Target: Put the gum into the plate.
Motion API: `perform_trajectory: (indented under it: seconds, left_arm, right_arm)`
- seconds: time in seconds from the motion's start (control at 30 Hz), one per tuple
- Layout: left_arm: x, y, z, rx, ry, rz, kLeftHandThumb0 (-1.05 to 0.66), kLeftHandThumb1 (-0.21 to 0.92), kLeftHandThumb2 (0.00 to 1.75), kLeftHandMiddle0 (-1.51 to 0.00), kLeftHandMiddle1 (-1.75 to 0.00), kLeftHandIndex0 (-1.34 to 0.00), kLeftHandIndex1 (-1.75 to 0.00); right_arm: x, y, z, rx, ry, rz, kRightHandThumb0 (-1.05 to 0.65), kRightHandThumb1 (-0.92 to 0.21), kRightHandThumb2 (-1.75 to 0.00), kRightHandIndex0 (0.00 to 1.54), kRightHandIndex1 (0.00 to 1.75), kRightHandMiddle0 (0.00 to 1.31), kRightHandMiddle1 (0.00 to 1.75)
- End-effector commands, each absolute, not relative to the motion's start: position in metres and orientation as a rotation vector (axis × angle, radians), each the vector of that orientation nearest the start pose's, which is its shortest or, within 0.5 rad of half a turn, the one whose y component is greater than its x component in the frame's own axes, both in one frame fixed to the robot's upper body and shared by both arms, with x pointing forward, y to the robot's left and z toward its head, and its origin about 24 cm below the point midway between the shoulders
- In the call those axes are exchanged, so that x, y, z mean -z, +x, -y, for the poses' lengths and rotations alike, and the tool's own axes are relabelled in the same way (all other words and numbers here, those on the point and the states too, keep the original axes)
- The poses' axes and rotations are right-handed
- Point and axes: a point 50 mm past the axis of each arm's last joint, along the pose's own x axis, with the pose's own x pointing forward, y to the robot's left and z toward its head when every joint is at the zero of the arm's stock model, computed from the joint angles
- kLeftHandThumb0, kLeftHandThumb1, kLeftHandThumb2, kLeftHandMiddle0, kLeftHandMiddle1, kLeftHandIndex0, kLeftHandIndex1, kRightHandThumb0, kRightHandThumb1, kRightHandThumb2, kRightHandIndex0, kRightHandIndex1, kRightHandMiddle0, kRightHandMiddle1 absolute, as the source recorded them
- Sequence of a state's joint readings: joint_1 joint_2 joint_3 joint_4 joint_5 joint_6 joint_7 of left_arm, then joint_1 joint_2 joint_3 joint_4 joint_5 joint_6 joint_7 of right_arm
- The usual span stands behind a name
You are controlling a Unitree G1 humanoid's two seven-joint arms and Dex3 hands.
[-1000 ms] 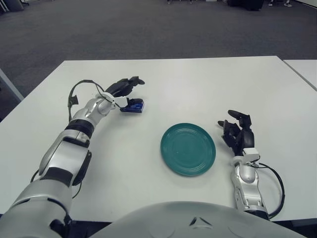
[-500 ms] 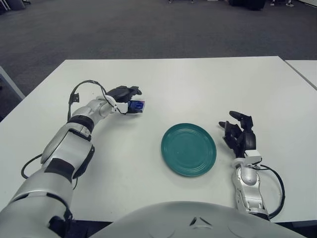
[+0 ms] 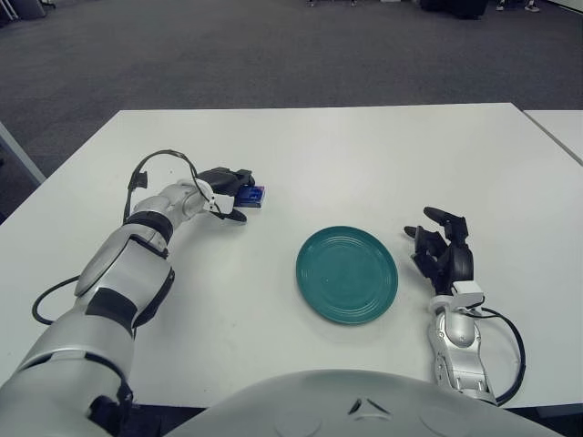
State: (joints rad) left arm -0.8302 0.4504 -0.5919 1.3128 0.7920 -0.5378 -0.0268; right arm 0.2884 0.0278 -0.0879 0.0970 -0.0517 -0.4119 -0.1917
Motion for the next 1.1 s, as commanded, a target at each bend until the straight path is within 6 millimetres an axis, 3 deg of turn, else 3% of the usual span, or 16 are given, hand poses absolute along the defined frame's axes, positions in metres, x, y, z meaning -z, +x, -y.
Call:
perform_trajectory:
  seconds: [0.0, 0.1, 0.17, 0.23, 0.27, 0.3, 0.33, 0.37, 0.43, 0.63, 0.8, 0.87, 1.07]
  left_arm:
    - [-0.012, 0.342, -0.202, 0.753, 1.524, -0.201, -1.02, 0.87, 0.16, -0.04, -0.21, 0.0, -0.97]
    - [-0.01, 0.342, -0.202, 0.758, 1.513, -0.218, -0.94, 0.81, 0.16, -0.06, -0.23, 0.0, -1.05]
    - [-0.009, 0.341, -0.202, 0.755, 1.496, -0.231, -0.82, 0.64, 0.39, -0.03, -0.39, 0.0, -1.14]
    - [-0.007, 0.34, -0.201, 0.747, 1.489, -0.24, -0.6, 0.38, 0.78, -0.03, -0.71, 0.0, -1.27]
    - [-0.006, 0.34, -0.201, 0.741, 1.486, -0.246, -0.57, 0.34, 0.84, -0.03, -0.78, 0.0, -1.31]
    - [-0.005, 0.34, -0.201, 0.737, 1.485, -0.25, -0.49, 0.3, 0.95, -0.15, -1.04, -0.03, -1.38]
    - [-0.005, 0.34, -0.201, 0.735, 1.484, -0.252, -0.43, 0.27, 1.01, -0.22, -1.21, -0.04, -1.43]
    - [-0.004, 0.34, -0.201, 0.729, 1.481, -0.261, -0.42, 0.26, 1.04, -0.25, -1.28, -0.04, -1.45]
    - [-0.002, 0.34, -0.201, 0.711, 1.479, -0.278, -0.17, 0.38, 1.04, -0.47, -1.43, -0.24, -1.55]
    - [0.002, 0.338, -0.201, 0.636, 1.496, -0.237, -0.02, 0.43, 1.05, -0.61, -1.54, -0.44, -1.54]
    - [0.003, 0.336, -0.2, 0.584, 1.507, -0.166, -0.01, 0.42, 1.05, -0.64, -1.56, -0.49, -1.48]
    - [0.003, 0.335, -0.2, 0.565, 1.499, -0.141, 0.0, 0.41, 1.07, -0.65, -1.57, -0.51, -1.47]
    - [0.003, 0.334, -0.198, 0.528, 1.456, -0.098, 0.0, 0.26, 1.31, -0.69, -1.6, -0.51, -1.67]
  right_arm:
    - [0.04, 0.142, 0.193, 0.386, -0.063, -0.199, -0.52, -0.92, -0.66, 0.51, 0.81, 0.08, 1.18]
    - [0.04, 0.142, 0.194, 0.389, -0.065, -0.201, -0.52, -0.92, -0.66, 0.52, 0.81, 0.08, 1.19]
    - [0.04, 0.142, 0.195, 0.39, -0.067, -0.202, -0.52, -0.92, -0.67, 0.52, 0.81, 0.07, 1.19]
    - [0.04, 0.142, 0.195, 0.391, -0.07, -0.203, -0.52, -0.92, -0.67, 0.52, 0.81, 0.06, 1.18]
    - [0.04, 0.143, 0.195, 0.391, -0.071, -0.203, -0.52, -0.92, -0.67, 0.52, 0.81, 0.06, 1.18]
    - [0.04, 0.143, 0.195, 0.391, -0.071, -0.202, -0.52, -0.92, -0.67, 0.51, 0.81, 0.06, 1.17]
    - [0.04, 0.143, 0.195, 0.391, -0.071, -0.202, -0.52, -0.92, -0.68, 0.51, 0.8, 0.05, 1.17]
    - [0.04, 0.143, 0.195, 0.391, -0.071, -0.202, -0.53, -0.92, -0.68, 0.51, 0.8, 0.05, 1.17]
    - [0.04, 0.143, 0.196, 0.392, -0.071, -0.201, -0.53, -0.92, -0.68, 0.51, 0.8, 0.06, 1.17]
    - [0.04, 0.144, 0.196, 0.394, -0.069, -0.196, -0.52, -0.92, -0.68, 0.52, 0.81, 0.07, 1.17]
    - [0.04, 0.145, 0.197, 0.399, -0.068, -0.196, -0.52, -0.92, -0.68, 0.52, 0.81, 0.08, 1.16]
    - [0.04, 0.145, 0.197, 0.401, -0.068, -0.196, -0.51, -0.92, -0.68, 0.52, 0.81, 0.08, 1.16]
    - [0.04, 0.146, 0.198, 0.404, -0.073, -0.196, -0.52, -0.92, -0.68, 0.51, 0.82, 0.09, 1.16]
